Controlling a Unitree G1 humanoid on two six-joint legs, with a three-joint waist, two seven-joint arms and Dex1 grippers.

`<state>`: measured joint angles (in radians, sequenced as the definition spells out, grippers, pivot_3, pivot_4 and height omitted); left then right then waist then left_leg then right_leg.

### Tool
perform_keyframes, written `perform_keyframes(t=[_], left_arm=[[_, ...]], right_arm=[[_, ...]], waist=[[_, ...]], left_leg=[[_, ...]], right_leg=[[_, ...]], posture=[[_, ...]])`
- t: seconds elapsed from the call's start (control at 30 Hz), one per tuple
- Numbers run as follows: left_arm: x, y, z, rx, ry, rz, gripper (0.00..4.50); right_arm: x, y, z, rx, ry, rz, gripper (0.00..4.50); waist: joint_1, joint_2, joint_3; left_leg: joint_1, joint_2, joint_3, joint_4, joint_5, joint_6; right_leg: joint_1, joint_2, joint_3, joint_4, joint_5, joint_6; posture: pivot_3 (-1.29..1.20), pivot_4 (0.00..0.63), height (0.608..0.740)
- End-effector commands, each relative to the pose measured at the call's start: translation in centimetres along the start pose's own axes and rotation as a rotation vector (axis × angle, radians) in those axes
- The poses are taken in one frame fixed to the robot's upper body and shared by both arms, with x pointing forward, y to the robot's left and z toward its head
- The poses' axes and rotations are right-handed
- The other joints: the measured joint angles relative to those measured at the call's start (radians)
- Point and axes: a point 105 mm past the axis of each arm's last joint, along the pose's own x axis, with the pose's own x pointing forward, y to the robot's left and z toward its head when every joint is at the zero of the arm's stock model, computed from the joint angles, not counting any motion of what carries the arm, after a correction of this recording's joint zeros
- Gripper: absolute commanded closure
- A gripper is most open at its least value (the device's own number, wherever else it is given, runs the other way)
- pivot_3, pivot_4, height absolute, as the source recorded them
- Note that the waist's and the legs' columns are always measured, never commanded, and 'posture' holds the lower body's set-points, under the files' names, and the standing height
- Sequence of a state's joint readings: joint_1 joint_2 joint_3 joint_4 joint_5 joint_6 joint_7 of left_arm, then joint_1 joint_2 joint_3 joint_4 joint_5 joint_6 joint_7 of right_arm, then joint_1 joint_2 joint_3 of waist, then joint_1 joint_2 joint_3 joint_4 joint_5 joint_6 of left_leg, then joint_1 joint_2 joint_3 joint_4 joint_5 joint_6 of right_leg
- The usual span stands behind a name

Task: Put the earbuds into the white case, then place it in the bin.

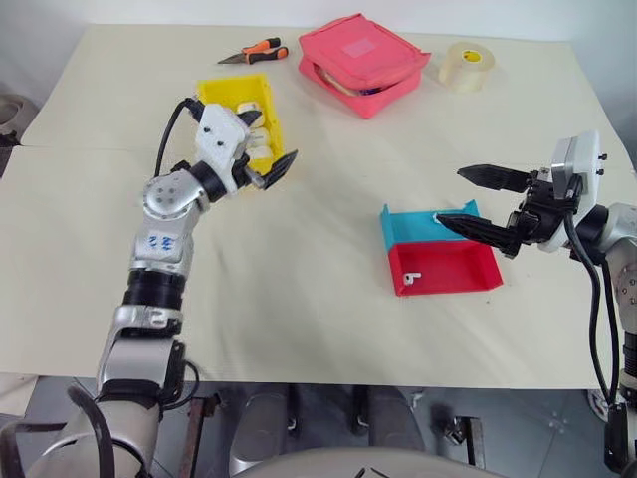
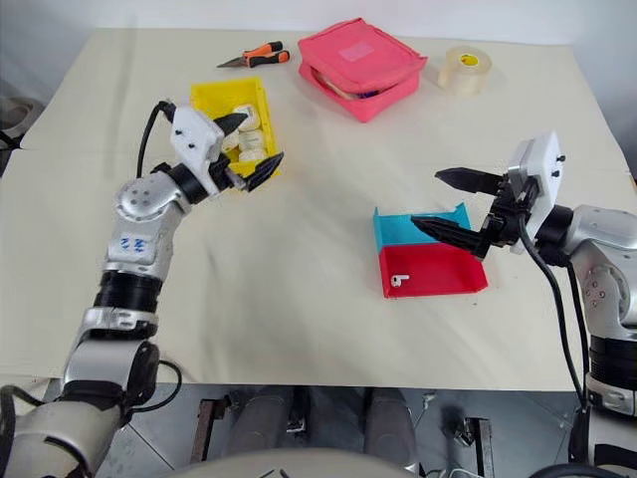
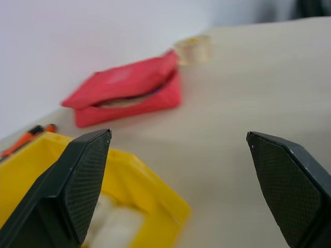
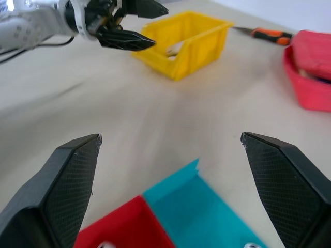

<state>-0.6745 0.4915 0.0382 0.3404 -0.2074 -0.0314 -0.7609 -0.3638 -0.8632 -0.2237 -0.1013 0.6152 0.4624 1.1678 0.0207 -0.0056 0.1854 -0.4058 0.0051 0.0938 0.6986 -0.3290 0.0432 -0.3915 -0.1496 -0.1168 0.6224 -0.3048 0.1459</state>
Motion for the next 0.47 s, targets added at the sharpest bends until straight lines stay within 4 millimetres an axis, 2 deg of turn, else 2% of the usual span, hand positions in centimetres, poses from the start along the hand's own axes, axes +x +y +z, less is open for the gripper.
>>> perform_keyframes(t=[0.03, 0.13, 0.23, 0.47], left_arm=[[-4.0, 0.0, 1.2, -0.021, -0.032, -0.11, 0.04], [-6.8, 0.6, 0.3, -0.056, 0.015, -0.127, 0.04], [-9.1, 1.5, -0.5, -0.092, 0.045, -0.098, 0.04], [-10.7, 1.1, -0.5, -0.125, 0.022, -0.105, 0.04]], right_arm=[[-1.8, 0.9, -2.0, -0.041, 0.107, 0.079, 0.0], [-2.9, 1.6, -3.6, -0.036, 0.165, 0.128, 0.0], [-3.6, 1.5, -4.4, -0.03, 0.171, 0.12, 0.0], [-4.2, 0.2, -4.0, -0.02, 0.132, 0.028, 0.0]], waist=[[0.0, 0.0, 0.0], [0.004, 0.0, 0.0], [0.004, 0.0, 0.0], [0.001, 0.0, 0.0]], left_leg=[[0.0, 0.004, 0.0, 0.0, 0.0, 0.0], [0.0, 0.004, 0.001, 0.0, 0.0, 0.0], [0.001, 0.004, 0.0, 0.001, 0.0, 0.0], [0.001, 0.004, 0.001, 0.001, 0.0, 0.0]], right_leg=[[0.0, 0.0, 0.0, 0.0, 0.0, 0.0], [0.001, 0.0, 0.0, 0.0, 0.0, 0.0], [0.001, 0.0, 0.0, 0.0, 0.0, 0.0], [0.001, 0.0, 0.0, 0.0, 0.0, 0.0]], posture=[[0.0, 0.15, 0.74], [0.0, 0.15, 0.74], [0.0, 0.15, 0.74], [0.0, 0.15, 0.74]])
